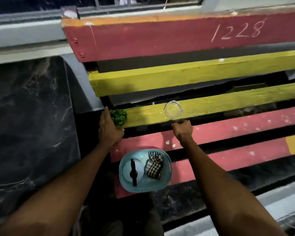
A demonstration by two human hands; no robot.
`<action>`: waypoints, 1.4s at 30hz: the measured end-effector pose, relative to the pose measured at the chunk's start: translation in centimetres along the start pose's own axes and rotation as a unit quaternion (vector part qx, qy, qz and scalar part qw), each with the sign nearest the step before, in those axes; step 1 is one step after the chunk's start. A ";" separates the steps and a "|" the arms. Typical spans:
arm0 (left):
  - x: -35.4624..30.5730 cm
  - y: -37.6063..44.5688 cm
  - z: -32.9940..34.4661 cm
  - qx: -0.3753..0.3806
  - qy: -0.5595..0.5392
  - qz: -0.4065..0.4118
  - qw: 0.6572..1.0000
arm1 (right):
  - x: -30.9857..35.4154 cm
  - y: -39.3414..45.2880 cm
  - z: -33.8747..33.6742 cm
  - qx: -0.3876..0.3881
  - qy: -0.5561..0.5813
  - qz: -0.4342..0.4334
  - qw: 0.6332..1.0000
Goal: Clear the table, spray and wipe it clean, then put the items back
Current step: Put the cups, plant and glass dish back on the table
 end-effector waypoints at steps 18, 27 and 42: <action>2.8 6.6 5.7 -0.096 -0.046 0.017 0.994 | -4.1 13.7 5.7 -0.004 0.129 0.178 0.976; 3.9 6.6 5.2 -0.109 -0.060 -0.033 0.992 | -4.3 12.8 5.7 -0.011 0.194 0.166 0.967; -3.6 -5.5 -6.5 -0.158 -0.137 0.077 0.975 | 0.7 -7.0 5.6 0.040 0.235 0.067 0.969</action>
Point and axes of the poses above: each hand's wrist, its own y-axis towards the middle knuckle, its own z-axis out of the palm, x = y × z, the point moved 8 cm from there along y, towards the middle knuckle, and after that the axes turned 2 degrees about -x, right-handed, at the moved point
